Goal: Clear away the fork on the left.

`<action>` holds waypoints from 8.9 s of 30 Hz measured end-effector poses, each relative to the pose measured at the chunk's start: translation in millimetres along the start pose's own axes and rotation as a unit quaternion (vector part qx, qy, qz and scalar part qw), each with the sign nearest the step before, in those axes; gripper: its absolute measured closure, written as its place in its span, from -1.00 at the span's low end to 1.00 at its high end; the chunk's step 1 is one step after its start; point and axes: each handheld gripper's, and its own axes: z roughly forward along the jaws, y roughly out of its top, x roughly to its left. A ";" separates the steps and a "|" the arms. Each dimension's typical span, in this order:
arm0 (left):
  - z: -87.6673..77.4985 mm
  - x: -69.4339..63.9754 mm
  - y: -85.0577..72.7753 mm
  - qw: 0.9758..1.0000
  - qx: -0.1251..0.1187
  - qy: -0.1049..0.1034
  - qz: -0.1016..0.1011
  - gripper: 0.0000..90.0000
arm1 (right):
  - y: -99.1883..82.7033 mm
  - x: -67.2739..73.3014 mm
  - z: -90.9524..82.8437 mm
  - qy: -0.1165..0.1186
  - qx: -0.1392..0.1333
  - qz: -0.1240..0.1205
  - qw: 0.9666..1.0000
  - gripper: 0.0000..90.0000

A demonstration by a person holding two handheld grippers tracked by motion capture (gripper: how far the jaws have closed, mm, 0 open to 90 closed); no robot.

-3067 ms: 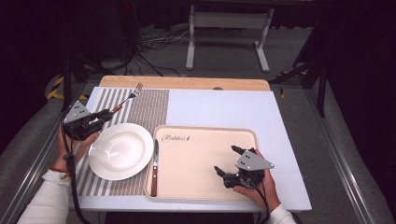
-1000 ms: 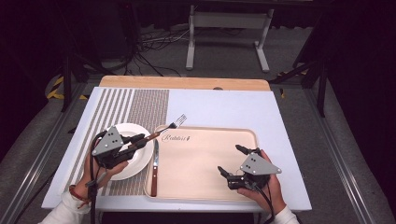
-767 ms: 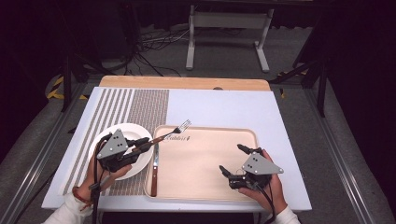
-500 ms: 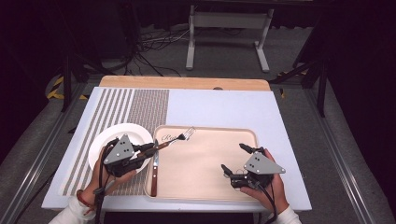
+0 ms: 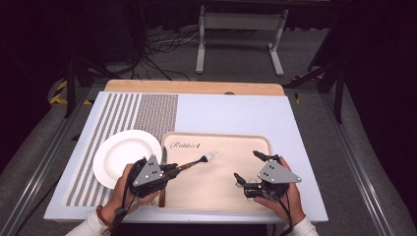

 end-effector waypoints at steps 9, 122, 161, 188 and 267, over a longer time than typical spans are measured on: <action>24.4 -17.4 -4.3 0.999 0.026 -0.023 0.005 0.69 | -0.5 2.5 2.0 0.003 0.008 -0.007 1.000 -0.71; 73.0 -4.6 2.8 0.987 0.158 0.009 0.018 1.00 | -6.1 8.1 7.8 0.021 0.025 -0.019 0.999 -0.71; 35.6 6.7 -5.3 0.990 0.129 0.034 0.036 0.95 | -5.9 9.1 7.8 0.017 0.024 -0.019 0.999 -0.71; -6.2 32.7 -7.4 0.997 0.042 0.054 0.019 0.57 | -4.8 8.6 6.4 0.011 0.015 -0.015 1.000 -0.71; -83.1 20.4 -80.1 0.996 -0.025 0.086 -0.015 -0.90 | -4.2 9.2 7.5 -0.005 0.018 -0.010 1.000 -0.70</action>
